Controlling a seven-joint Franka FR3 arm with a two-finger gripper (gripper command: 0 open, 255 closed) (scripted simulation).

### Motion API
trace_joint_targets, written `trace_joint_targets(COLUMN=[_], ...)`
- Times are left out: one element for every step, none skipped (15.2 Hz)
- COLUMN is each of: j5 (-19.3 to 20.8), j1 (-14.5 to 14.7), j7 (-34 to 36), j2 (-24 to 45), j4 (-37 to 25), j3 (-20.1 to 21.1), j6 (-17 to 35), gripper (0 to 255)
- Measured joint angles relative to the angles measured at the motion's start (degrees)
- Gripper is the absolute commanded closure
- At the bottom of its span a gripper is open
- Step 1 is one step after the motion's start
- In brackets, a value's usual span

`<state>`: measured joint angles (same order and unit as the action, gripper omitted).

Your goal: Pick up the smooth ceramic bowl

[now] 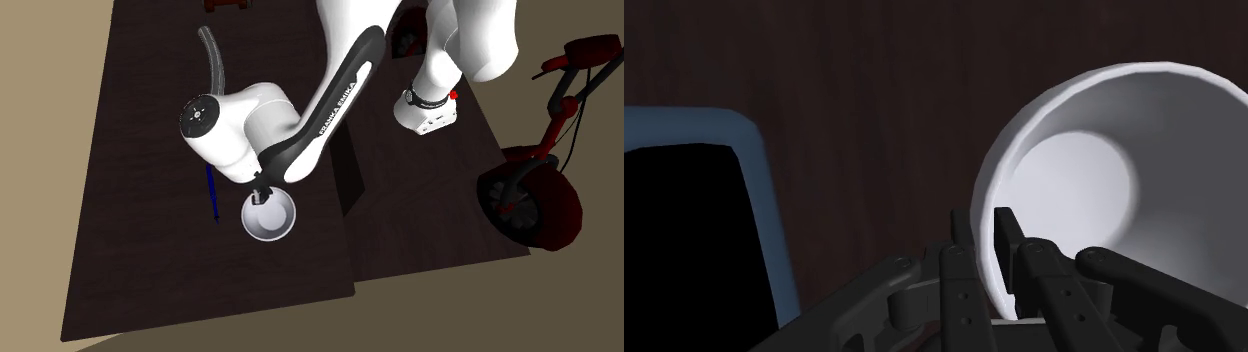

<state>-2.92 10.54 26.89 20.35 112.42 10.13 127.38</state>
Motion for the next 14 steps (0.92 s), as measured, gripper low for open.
trace_joint_targets(j5=[0.0, -0.1, -0.2, -0.2, -0.3, -0.4, -0.4, -0.5, -0.5, -0.5, -0.6, -0.6, -0.7, -0.7], j1=[0.0, -0.1, -0.1, -0.1, -0.1, -0.1, -0.2, -0.2, -0.3, -0.3, -0.3, -0.3, -0.4, -0.4], j7=[0.0, 0.0, 0.0, 0.1, 0.1, 0.1, 0.0, 0.1, 0.1, 0.1, 0.1, 0.2, 0.1, 0.2], j2=[-0.2, -0.7, -1.3, -1.8, -2.3, -2.8, -3.1, -3.6, -3.9, -4.2, -4.4, -4.7, -5.2, -5.6], j4=[-0.3, -0.4, -0.5, -0.6, -0.7, -0.9, -1.4, -1.5, -2.0, -2.2, -2.5, -2.9, -3.0, -3.2], j3=[0.0, 0.0, 0.1, 0.1, 0.2, 0.2, 0.2, 0.2, 0.2, 0.2, 0.2, 0.3, 0.3, 0.3], j6=[-0.5, -1.1, -1.8, -2.3, -2.9, -3.6, -4.5, -5.0, -5.8, -6.3, -6.9, -7.6, -8.2, -8.7], gripper=[255, 255, 255, 255, 255, 255, 255, 255, 255, 255, 255, 255, 255, 255])
